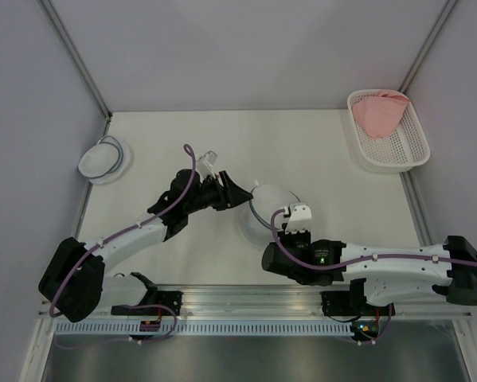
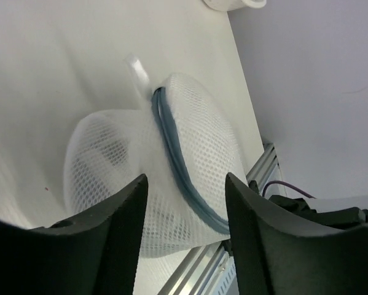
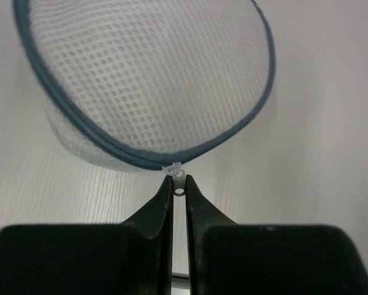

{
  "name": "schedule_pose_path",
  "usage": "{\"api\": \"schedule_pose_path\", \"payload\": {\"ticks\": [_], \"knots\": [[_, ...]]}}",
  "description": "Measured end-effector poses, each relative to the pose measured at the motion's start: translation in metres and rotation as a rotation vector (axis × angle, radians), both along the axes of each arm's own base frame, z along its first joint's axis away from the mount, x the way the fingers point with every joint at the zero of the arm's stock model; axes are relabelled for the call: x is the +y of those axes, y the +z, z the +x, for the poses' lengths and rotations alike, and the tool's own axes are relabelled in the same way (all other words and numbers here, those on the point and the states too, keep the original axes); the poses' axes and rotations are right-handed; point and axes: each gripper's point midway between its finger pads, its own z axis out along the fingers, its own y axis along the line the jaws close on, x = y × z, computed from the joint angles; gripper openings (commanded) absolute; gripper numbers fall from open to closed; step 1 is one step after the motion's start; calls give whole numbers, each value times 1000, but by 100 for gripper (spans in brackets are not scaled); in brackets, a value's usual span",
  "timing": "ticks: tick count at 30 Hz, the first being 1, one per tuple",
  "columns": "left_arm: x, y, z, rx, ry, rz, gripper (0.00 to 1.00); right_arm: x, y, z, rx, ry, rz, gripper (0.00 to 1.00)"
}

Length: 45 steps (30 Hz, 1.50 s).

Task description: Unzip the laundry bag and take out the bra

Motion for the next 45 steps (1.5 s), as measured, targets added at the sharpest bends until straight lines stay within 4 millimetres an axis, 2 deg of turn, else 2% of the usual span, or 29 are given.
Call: {"api": "schedule_pose_path", "payload": {"ticks": [1,5,8,11,16,20,22,26,27,32,35,41,45], "knots": [[0,1,5,-2,9,-2,67,2,-1,0,-1,9,-4,0],[9,-8,-1,31,40,1,71,17,-9,-1,18,55,-15,1],[23,-22,-25,90,67,1,74,32,-17,-4,40,110,3,0],[29,-27,-50,138,67,-32,74,46,-21,-9,60,171,32,0],[28,-38,-76,223,55,-90,75,72,-20,-16,82,274,100,1],[17,-47,-85,280,34,-99,73,88,-17,-20,88,328,149,1],[9,-54,-90,311,16,-90,68,95,-14,-23,94,353,175,0],[1,-60,-93,350,11,-97,2,107,-11,-28,108,398,212,0],[0,-58,-93,349,10,-105,2,107,-12,-29,112,405,210,1],[-2,-47,-89,319,14,-119,2,103,-16,-30,126,400,185,0],[3,-45,-89,300,33,-105,2,92,-18,-27,141,349,137,0],[13,-42,-91,249,39,-72,2,45,-32,-15,146,147,-9,1],[15,-43,-92,211,17,-41,2,10,-35,3,132,-2,-62,0]]}}
